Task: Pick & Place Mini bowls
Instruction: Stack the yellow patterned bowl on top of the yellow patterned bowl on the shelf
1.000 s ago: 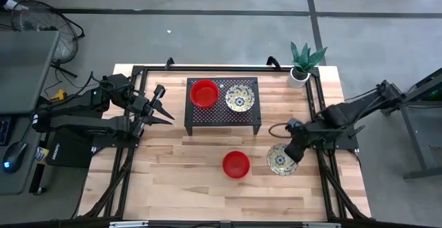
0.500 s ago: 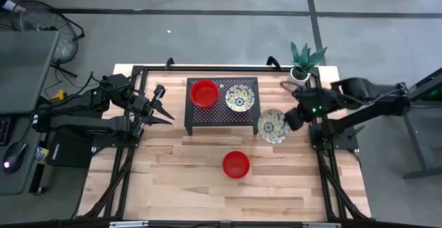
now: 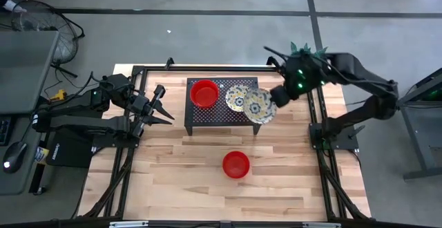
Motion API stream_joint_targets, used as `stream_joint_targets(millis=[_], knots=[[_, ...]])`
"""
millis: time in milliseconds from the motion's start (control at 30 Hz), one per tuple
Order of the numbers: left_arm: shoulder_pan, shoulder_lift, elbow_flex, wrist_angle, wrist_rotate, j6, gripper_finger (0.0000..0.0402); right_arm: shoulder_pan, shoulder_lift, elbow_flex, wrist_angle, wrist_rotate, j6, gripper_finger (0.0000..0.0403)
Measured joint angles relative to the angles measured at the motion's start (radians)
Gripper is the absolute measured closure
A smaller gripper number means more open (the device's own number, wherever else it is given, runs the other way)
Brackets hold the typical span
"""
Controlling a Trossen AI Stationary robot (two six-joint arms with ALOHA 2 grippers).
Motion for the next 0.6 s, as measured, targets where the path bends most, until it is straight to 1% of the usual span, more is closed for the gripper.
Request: stream_joint_targets(millis=[333,467,600], knots=[[0.0,0.0,0.0,0.0,0.0,-0.008,0.0337,-0.19,0.248,0.262,-0.106,-0.135,-0.158,0.0403],[0.0,0.0,0.0,0.0,0.0,-0.01,0.0337,-0.238,0.333,0.315,-0.135,-0.18,-0.201,0.0403],[0.0,0.0,0.0,0.0,0.0,-0.01,0.0337,-0.264,0.399,0.329,-0.143,-0.218,-0.236,0.0403]])
